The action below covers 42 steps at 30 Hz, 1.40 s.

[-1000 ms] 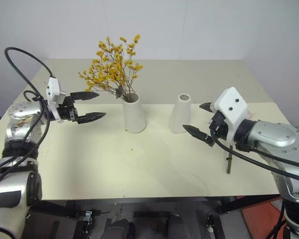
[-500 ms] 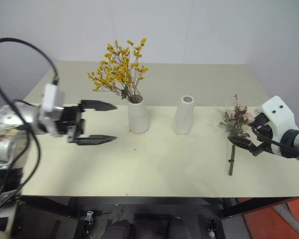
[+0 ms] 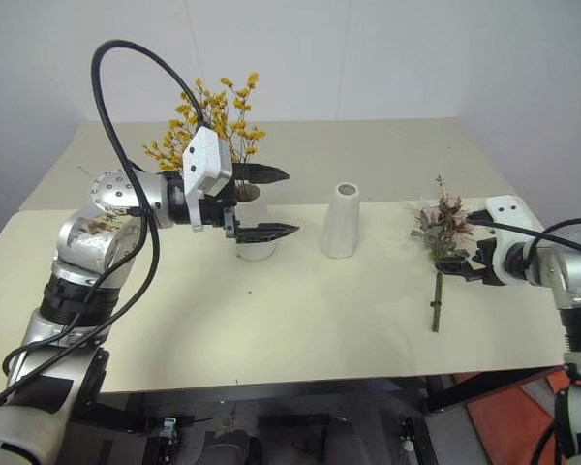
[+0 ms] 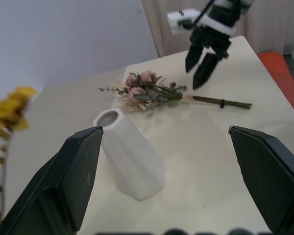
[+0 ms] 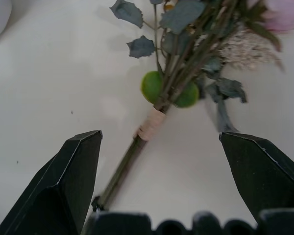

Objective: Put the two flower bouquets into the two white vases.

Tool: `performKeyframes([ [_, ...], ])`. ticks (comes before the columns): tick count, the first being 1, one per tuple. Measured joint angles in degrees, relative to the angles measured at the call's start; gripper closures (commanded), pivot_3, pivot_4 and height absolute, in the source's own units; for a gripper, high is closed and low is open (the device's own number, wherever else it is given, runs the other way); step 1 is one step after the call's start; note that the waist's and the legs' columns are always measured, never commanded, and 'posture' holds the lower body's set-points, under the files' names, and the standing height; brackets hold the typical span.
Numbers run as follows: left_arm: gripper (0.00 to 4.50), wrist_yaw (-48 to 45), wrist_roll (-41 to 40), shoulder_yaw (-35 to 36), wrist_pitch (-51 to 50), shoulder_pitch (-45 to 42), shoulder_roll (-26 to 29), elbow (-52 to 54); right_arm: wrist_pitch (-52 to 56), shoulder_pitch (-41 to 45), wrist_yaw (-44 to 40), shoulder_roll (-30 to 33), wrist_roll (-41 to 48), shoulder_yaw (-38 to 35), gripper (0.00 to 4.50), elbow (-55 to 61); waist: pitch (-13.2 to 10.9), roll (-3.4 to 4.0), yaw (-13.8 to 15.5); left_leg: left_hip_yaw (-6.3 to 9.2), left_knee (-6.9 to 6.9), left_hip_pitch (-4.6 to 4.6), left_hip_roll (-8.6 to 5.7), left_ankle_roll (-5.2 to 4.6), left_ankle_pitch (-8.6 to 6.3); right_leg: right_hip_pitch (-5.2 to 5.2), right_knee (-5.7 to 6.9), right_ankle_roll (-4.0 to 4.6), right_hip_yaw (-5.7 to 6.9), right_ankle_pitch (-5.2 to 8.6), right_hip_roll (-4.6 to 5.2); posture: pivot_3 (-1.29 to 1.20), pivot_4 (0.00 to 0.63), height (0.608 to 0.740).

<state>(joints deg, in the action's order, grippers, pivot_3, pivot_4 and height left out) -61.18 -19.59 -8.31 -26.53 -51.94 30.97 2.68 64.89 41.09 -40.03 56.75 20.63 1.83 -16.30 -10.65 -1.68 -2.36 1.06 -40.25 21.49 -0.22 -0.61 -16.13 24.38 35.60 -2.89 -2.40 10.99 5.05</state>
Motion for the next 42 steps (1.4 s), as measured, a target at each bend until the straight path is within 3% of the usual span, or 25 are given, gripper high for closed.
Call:
performKeyframes([
  [8, 0.01, 6.00, 0.53, -0.35, -9.51, 0.48, 0.85, 6.55, -1.18, 5.33, -0.96, -4.25, -3.93, 2.44, 0.00, -10.76, 0.00, 0.00, 0.09, 0.01, -0.03, 0.08, -0.04, 0.00, 0.00, 0.06, 0.03, -0.01, 0.01, 0.00, 0.05, 0.00, 0.150, 0.740],
  [21, 0.00, 8.83, 0.46, -1.75, -11.31, 3.29, 0.31, 8.85, -7.46, 12.24, -1.71, -9.35, -10.32, 3.94, 4.25, -26.64, -0.01, 0.01, -0.05, -0.01, -0.01, 0.04, -0.04, 0.01, 0.00, 0.05, 0.06, 0.00, 0.00, -0.01, 0.05, 0.00, 0.150, 0.740],
  [29, 0.00, 7.96, 0.16, -1.34, -10.68, 4.62, 1.58, 9.10, -7.58, 11.63, 3.00, -10.89, -10.64, 0.12, 4.26, -25.20, -0.01, 0.01, -0.15, -0.01, 0.00, 0.03, -0.04, 0.01, 0.00, 0.06, 0.08, 0.00, 0.00, -0.01, 0.04, 0.00, 0.150, 0.740],
  [35, 0.00, 9.44, -1.88, 2.28, -12.16, 4.61, 1.47, 9.09, -17.12, 3.88, 16.78, -14.96, -10.20, -14.04, 4.26, -0.25, -0.01, 0.05, 0.00, 0.14, -0.03, 0.48, -0.06, 0.02, 0.01, 0.56, 0.28, -0.01, -0.03, -0.02, 0.09, 0.00, 0.150, 0.740],
  [38, 0.00, 9.93, -2.69, 2.59, -13.14, 4.62, 1.48, 9.09, -27.27, -0.36, 20.47, -19.88, -9.43, -18.67, 4.26, 12.48, -0.01, 0.05, 0.04, 0.15, -0.03, 0.62, -0.07, 0.06, 0.03, 0.75, 0.35, 0.00, -0.04, -0.03, 0.09, 0.00, 0.150, 0.740],
  [42, 0.00, 10.04, -3.26, 2.58, -14.02, 4.63, 1.66, 9.27, -38.83, 0.52, 23.52, -29.70, -3.78, -24.38, 4.26, 20.50, -0.01, 0.06, -0.07, 0.22, -0.02, 0.58, -0.07, 0.12, 0.07, 0.75, 0.39, 0.02, -0.08, -0.07, 0.08, 0.00, 0.150, 0.740],
])
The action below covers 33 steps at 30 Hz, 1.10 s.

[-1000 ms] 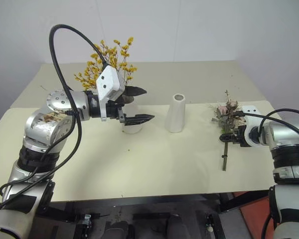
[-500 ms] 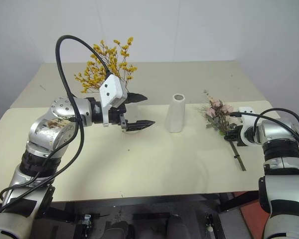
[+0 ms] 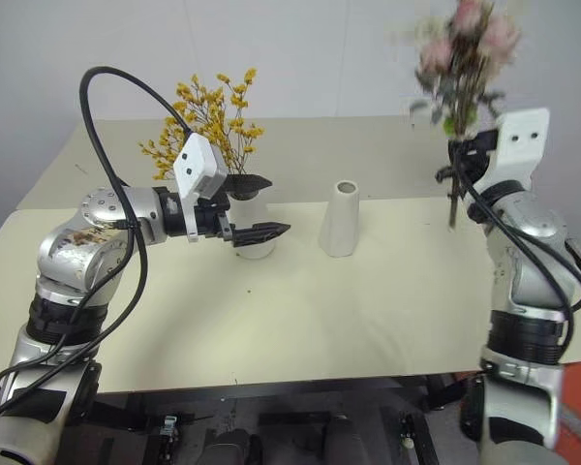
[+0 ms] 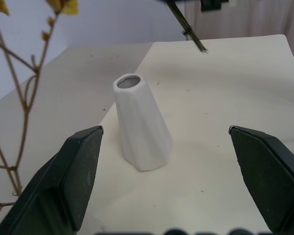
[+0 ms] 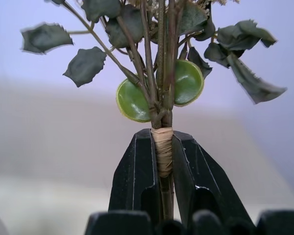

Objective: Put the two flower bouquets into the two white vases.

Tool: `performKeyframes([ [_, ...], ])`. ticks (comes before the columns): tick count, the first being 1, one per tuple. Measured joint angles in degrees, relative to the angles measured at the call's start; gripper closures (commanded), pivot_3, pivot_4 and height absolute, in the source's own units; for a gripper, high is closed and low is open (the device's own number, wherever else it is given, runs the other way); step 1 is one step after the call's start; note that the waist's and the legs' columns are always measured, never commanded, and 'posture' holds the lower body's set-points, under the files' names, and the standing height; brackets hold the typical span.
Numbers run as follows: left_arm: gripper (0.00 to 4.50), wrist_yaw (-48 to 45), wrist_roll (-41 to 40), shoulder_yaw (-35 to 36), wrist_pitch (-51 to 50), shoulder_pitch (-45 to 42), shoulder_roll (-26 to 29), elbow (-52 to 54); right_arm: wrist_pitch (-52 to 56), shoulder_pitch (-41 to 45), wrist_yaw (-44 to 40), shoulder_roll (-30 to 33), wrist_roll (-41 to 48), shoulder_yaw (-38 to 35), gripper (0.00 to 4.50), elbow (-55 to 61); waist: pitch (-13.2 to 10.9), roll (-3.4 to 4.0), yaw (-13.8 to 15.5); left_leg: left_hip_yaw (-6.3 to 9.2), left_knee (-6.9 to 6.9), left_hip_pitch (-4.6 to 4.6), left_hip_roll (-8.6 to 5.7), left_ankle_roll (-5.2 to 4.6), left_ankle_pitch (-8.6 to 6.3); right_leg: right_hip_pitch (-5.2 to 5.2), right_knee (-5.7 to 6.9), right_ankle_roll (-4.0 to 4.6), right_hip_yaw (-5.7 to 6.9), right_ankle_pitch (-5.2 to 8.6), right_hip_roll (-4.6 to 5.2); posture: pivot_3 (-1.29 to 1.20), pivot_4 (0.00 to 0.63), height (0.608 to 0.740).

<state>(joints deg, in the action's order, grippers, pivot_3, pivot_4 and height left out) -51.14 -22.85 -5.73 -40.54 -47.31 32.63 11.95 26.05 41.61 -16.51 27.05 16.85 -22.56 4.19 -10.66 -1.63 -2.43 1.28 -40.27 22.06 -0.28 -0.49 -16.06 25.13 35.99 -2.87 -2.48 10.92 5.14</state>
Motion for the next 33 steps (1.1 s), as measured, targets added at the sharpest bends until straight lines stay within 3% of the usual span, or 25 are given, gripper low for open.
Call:
performKeyframes([
  [5, 0.00, 0.06, 0.03, -0.04, 0.26, -0.02, -0.26, -0.27, -12.11, 4.64, -0.85, -7.16, 7.04, -2.98, 4.26, -0.79, 0.00, 0.01, -0.01, 0.02, 0.02, -0.03, -0.01, 0.02, 0.01, -0.02, -0.02, 0.02, 0.00, -0.01, 0.00, 0.00, 0.150, 0.740],
  [14, 0.00, 1.72, -0.84, -0.19, -2.19, 0.03, -1.93, -0.16, -23.21, 8.86, -10.00, -13.26, 11.50, 1.51, 4.26, -11.84, -0.01, 0.03, -0.14, 0.01, 0.04, -0.05, 0.01, 0.02, 0.01, 0.00, 0.01, 0.03, 0.00, -0.02, -0.02, 0.00, 0.150, 0.740],
  [21, 0.00, 2.82, -0.17, -1.36, -3.60, 0.29, -0.63, 1.85, -27.30, 9.01, -13.19, -16.22, 11.43, 3.92, 4.26, -20.92, -0.02, 0.06, -0.17, 0.09, 0.12, -0.04, 0.01, 0.03, 0.02, 0.03, 0.11, 0.04, 0.00, -0.02, -0.01, 0.00, 0.150, 0.740],
  [33, 0.00, 4.05, -0.06, -2.19, -6.16, 1.81, -0.55, 4.80, -29.49, 8.70, -13.91, -16.89, 10.81, 6.57, 4.26, -22.74, -0.03, 0.07, -0.20, 0.11, 0.17, -0.08, 0.02, 0.08, 0.04, 0.03, 0.09, 0.04, 0.00, -0.02, -0.03, 0.00, 0.150, 0.740],
])
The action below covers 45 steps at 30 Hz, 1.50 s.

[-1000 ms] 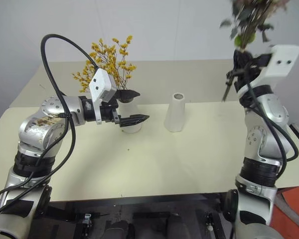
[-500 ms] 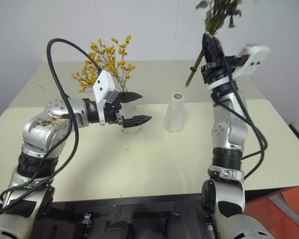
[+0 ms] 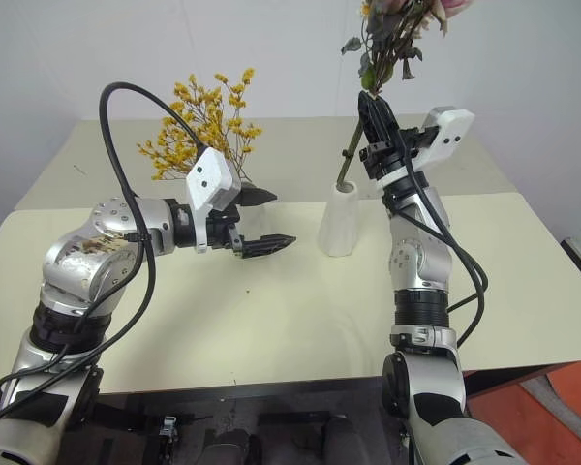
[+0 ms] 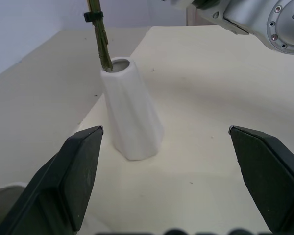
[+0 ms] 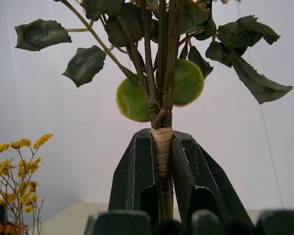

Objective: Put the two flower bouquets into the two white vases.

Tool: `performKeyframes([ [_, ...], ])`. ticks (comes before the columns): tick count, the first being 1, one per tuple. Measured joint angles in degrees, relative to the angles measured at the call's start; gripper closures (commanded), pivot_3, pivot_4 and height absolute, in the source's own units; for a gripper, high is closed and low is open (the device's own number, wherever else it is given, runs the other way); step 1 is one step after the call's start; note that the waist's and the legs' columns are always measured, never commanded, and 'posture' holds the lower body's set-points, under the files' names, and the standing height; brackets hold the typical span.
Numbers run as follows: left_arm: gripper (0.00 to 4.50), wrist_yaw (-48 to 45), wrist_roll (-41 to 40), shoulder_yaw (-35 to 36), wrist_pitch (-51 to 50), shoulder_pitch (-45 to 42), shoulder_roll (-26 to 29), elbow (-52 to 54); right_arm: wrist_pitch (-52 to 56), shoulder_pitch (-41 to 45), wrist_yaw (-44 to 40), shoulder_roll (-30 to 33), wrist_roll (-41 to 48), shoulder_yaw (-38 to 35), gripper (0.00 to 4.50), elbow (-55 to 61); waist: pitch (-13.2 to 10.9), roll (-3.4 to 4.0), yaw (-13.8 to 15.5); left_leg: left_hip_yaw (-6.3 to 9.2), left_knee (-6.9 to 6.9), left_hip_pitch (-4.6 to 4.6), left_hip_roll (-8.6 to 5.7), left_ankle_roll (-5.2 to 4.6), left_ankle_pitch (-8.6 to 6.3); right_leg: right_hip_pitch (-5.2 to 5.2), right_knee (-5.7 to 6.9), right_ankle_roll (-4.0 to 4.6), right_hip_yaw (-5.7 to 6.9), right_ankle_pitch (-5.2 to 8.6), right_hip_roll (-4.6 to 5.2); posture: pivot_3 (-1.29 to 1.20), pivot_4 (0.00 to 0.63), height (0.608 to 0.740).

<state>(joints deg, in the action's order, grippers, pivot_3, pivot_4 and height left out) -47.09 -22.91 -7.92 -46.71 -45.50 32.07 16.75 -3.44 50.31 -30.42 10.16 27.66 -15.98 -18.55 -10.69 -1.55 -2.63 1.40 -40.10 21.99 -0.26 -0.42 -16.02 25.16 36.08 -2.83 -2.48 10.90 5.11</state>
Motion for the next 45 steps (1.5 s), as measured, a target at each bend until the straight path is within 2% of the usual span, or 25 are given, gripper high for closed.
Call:
performKeyframes([
  [20, 0.00, 0.19, -1.76, -1.06, -0.66, 0.38, -1.12, 0.31, -0.21, -2.69, 0.28, 1.12, -0.42, 1.43, 4.26, 2.86, 0.00, 0.00, 0.03, -0.01, 0.00, -0.03, -0.01, 0.01, 0.01, -0.02, -0.06, 0.00, 0.00, 0.00, 0.01, 0.00, 0.150, 0.740],
  [34, 0.00, 0.07, -1.87, -1.05, -0.51, 0.40, -0.33, 0.36, -4.25, -3.70, -0.86, 1.23, -2.26, 2.16, 4.26, 0.06, 0.00, 0.00, -0.01, -0.01, 0.02, -0.22, 0.01, 0.01, 0.01, -0.12, -0.07, 0.00, -0.06, 0.00, -0.02, 0.00, 0.150, 0.740],
  [45, 0.00, 0.19, -1.89, -1.05, 0.24, 0.96, -0.21, 0.51, -1.37, -4.46, 0.19, 2.71, -2.10, 3.02, 4.26, 4.41, 0.00, 0.00, 0.03, 0.00, 0.06, -0.19, 0.01, 0.01, 0.01, -0.10, -0.09, 0.00, -0.06, 0.00, -0.02, 0.00, 0.150, 0.740],
])
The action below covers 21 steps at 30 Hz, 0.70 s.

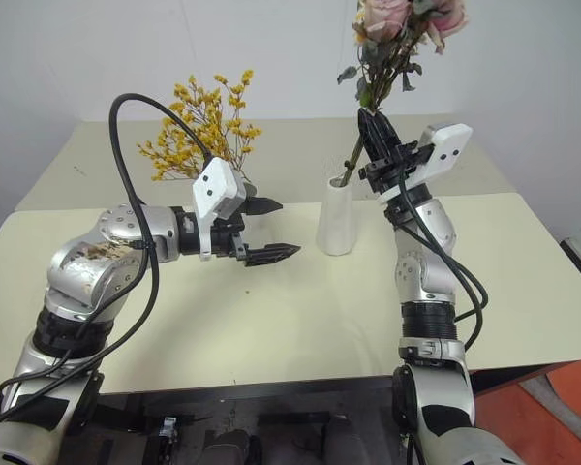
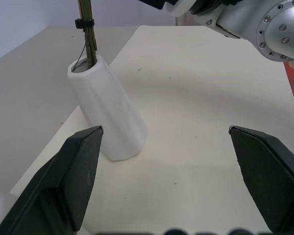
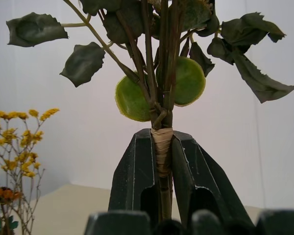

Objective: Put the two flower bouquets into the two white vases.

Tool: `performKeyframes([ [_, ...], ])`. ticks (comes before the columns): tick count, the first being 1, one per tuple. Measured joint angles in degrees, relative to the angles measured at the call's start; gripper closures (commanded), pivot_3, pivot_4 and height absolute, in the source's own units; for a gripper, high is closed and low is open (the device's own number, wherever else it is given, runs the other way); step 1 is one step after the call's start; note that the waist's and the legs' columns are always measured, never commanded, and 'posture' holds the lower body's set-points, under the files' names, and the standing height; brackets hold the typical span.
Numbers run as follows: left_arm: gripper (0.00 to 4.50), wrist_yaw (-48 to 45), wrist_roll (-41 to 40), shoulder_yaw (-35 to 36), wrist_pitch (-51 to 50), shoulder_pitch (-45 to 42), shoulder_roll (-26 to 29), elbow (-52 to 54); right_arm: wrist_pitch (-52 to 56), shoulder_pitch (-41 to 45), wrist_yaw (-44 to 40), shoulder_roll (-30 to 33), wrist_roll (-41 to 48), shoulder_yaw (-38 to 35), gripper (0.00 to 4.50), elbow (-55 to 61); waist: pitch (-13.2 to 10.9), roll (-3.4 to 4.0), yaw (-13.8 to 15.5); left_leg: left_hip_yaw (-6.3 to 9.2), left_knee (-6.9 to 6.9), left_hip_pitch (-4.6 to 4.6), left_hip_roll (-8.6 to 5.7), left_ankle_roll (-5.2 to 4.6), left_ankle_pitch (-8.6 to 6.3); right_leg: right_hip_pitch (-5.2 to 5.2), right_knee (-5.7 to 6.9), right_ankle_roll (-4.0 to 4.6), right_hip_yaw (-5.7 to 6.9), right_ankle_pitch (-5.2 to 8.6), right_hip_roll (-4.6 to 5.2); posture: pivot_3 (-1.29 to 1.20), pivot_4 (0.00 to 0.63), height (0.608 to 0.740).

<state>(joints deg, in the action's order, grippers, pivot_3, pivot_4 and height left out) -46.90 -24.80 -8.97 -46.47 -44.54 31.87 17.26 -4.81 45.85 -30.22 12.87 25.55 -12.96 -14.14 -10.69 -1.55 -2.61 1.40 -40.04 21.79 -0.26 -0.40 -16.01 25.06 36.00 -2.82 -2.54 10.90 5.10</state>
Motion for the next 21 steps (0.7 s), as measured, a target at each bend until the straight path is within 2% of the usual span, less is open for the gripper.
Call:
performKeyframes([
  [8, 0.00, 0.09, 0.01, 0.00, 0.22, 0.17, -0.06, 0.01, 3.89, -2.19, 1.72, 0.27, 0.13, 0.18, 4.26, 3.07, 0.00, 0.00, -0.01, -0.01, 0.00, 0.07, -0.01, 0.00, 0.00, 0.06, -0.02, 0.00, 0.00, 0.00, 0.01, 0.00, 0.150, 0.740],
  [21, 0.00, 0.05, 0.12, -0.02, 1.38, 0.20, -0.35, -0.03, 3.96, -1.99, 2.71, 0.46, 0.35, 0.32, 4.26, 3.30, 0.00, 0.00, 0.00, -0.02, 0.04, 0.07, 0.00, 0.00, 0.00, 0.06, -0.04, 0.00, 0.00, 0.00, 0.00, 0.00, 0.150, 0.740],
])
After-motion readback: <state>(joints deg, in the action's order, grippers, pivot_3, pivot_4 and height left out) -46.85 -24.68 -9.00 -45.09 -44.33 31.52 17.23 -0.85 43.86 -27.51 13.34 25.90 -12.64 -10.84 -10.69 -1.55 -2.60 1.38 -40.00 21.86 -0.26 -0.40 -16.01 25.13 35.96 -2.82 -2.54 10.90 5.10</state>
